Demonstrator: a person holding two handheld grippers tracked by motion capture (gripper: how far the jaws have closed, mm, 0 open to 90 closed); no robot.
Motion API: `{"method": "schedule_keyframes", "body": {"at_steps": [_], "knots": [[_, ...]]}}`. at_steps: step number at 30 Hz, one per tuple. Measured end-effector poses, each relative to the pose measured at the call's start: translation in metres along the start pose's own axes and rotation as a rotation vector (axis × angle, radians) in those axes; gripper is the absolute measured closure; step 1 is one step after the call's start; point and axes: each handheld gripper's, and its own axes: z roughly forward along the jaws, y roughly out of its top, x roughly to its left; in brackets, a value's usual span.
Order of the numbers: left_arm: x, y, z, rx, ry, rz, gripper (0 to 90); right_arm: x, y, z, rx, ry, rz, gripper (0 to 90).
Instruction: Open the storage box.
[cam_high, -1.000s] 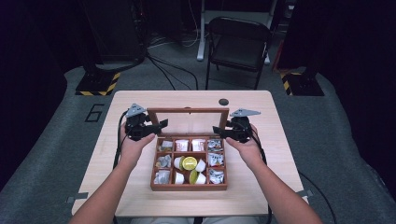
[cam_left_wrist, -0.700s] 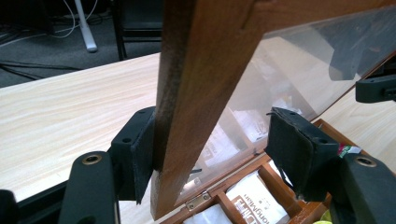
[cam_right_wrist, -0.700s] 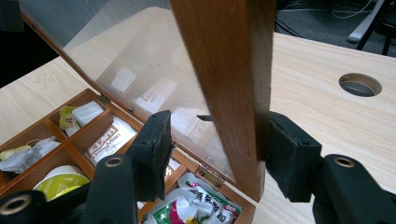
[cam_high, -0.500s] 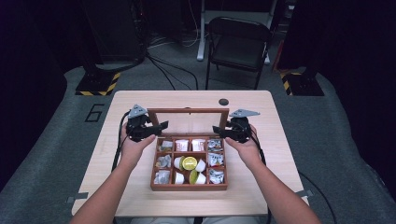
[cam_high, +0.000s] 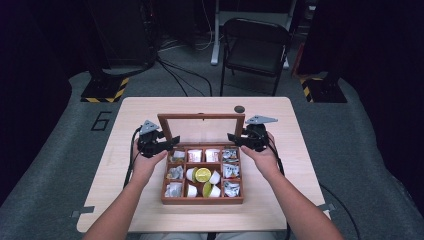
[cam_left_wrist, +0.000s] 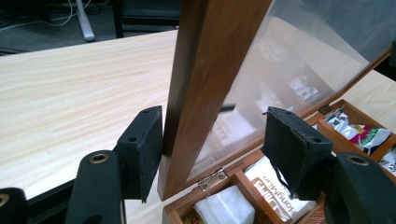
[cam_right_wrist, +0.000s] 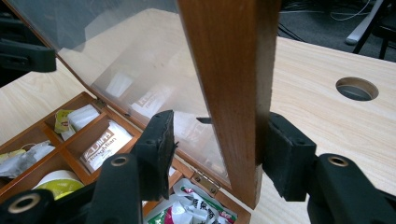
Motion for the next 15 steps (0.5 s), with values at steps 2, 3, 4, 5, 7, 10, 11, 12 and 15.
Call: {"method": "schedule_keyframes", "body": {"at_steps": [2, 3, 4, 5, 7, 10, 11, 12, 15], "knots": [[0.001, -0.003, 0.004, 0.010, -0.004, -0.017, 38.6, -0.001, -0.001, 0.001, -0.005, 0.002, 0.003, 46.8], [0.001, -0.004, 0.007, 0.016, -0.001, -0.014, 38.6, -0.001, -0.002, 0.001, -0.005, -0.001, 0.004, 46.8], [0.001, -0.004, 0.008, 0.017, 0.003, -0.008, 38.6, -0.002, -0.003, 0.003, -0.003, 0.000, 0.001, 46.8], [0.000, -0.005, 0.010, 0.014, 0.006, -0.007, 38.6, -0.002, -0.005, 0.004, -0.002, -0.001, 0.012, 46.5], [0.001, -0.006, 0.011, 0.014, 0.005, -0.008, 38.4, -0.003, -0.009, 0.007, 0.015, 0.002, 0.012, 44.7], [0.003, -0.007, 0.012, 0.011, -0.010, -0.016, 38.6, -0.004, -0.016, 0.011, 0.023, -0.004, 0.005, 43.6], [0.004, -0.007, 0.011, 0.018, -0.018, -0.018, 38.6, -0.004, -0.018, 0.012, 0.027, -0.005, 0.009, 43.7], [0.003, -0.007, 0.012, 0.014, -0.015, -0.019, 38.9, -0.005, -0.021, 0.013, 0.033, -0.005, 0.018, 44.2], [0.004, -0.008, 0.012, 0.015, -0.017, -0.008, 39.1, -0.007, -0.023, 0.016, 0.047, -0.004, 0.024, 44.6]]}}
